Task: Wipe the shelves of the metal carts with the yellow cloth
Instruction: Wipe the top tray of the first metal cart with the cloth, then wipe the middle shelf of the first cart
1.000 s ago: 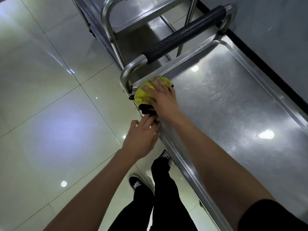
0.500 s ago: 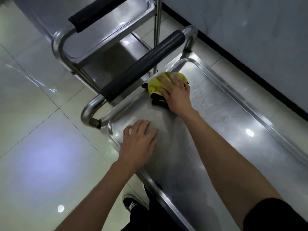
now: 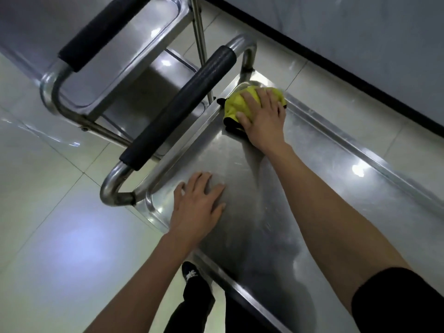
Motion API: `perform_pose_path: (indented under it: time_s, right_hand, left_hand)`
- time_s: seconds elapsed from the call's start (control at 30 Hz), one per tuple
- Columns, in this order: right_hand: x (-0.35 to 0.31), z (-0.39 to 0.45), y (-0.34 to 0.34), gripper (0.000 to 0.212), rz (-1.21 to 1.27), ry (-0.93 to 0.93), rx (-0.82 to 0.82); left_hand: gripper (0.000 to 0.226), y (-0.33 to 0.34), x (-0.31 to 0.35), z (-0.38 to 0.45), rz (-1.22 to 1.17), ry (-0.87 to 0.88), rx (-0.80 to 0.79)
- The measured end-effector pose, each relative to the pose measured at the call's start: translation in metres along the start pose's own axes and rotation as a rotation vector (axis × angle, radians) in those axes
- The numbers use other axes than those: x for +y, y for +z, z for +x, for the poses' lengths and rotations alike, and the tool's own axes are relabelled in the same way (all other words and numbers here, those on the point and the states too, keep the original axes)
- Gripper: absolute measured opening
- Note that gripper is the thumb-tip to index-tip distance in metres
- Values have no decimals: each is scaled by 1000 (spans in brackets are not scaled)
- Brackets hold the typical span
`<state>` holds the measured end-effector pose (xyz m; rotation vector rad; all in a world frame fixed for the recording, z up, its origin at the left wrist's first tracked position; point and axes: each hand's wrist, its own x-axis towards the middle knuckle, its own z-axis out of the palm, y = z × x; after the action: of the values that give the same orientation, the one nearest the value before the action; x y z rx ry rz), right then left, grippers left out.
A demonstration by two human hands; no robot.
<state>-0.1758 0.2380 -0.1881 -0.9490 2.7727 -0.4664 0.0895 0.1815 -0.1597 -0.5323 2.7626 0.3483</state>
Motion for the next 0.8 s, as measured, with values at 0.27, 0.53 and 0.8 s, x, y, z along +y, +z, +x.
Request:
perform_pose_path:
  time_s: [0.27, 0.53, 0.8]
  right_hand:
    - [5, -86, 2, 54, 19, 159, 7]
    - [-36, -216, 20, 65, 0, 478, 41]
    - [-120, -317, 43, 57, -76, 712, 26]
  left_hand:
    - [50, -2, -11, 4, 70, 88, -20]
    - [53, -2, -36, -5, 149, 300, -25]
    - [43, -4, -61, -37, 170, 505, -64]
